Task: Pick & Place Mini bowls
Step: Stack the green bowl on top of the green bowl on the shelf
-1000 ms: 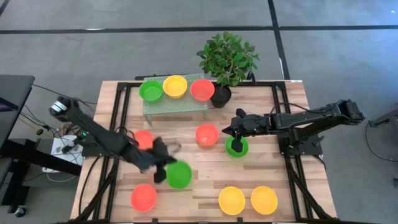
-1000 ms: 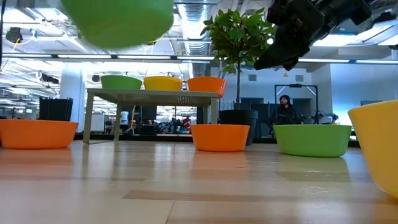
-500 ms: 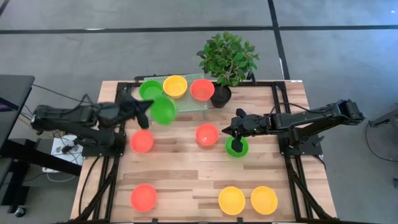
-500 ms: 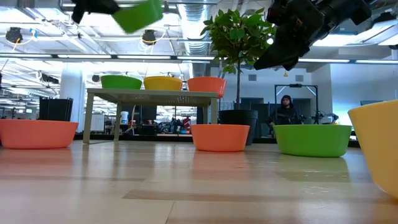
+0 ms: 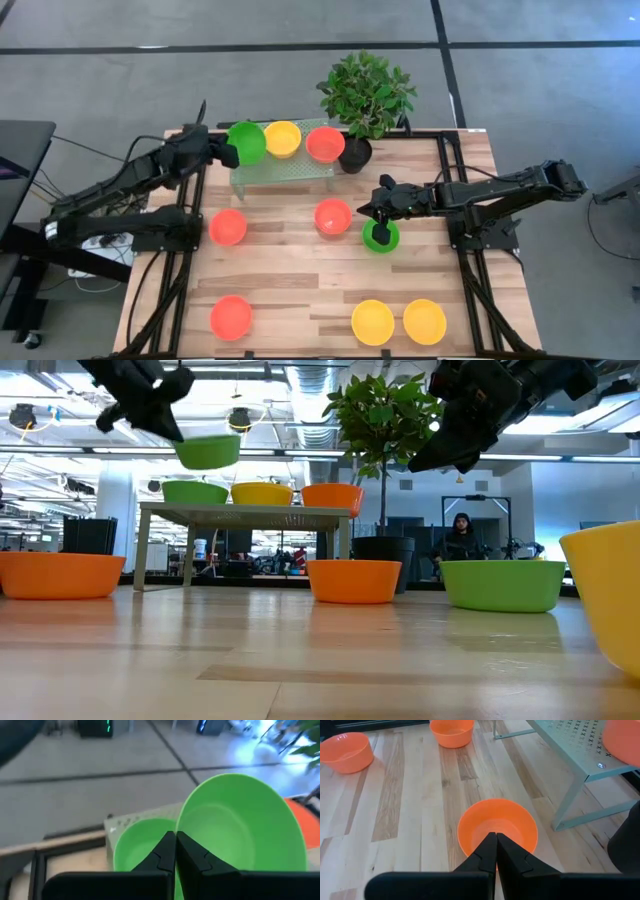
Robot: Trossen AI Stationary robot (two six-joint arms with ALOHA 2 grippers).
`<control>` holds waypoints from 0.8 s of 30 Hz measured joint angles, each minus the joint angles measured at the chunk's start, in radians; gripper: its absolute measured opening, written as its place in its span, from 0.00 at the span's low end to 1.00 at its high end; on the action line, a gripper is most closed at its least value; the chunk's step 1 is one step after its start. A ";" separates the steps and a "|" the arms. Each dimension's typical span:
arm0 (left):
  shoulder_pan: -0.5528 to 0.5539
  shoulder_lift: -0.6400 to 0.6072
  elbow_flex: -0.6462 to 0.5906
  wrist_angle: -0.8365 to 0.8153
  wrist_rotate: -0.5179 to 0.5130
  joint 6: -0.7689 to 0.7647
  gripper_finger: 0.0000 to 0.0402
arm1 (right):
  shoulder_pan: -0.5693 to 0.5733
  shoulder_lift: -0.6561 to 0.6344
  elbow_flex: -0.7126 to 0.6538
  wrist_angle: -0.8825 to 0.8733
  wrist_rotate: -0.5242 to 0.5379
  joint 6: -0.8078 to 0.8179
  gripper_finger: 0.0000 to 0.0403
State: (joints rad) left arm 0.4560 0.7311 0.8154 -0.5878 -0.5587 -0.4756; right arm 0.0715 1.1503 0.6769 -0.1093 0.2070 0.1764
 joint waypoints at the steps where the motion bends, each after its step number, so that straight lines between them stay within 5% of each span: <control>1: 0.028 0.010 0.000 -0.008 0.019 -0.003 0.01 | 0.000 0.000 0.000 0.000 0.000 0.000 0.01; 12: 0.177 0.109 0.000 -0.024 0.175 -0.033 0.02 | 0.000 0.000 0.000 0.000 0.000 0.000 0.01; 24: 0.218 0.138 0.000 -0.022 0.189 -0.027 0.04 | 0.000 0.000 0.000 0.000 0.000 -0.001 0.01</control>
State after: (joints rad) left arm 0.6735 0.8696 0.8154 -0.6102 -0.3698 -0.5026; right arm 0.0714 1.1503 0.6773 -0.1094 0.2072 0.1758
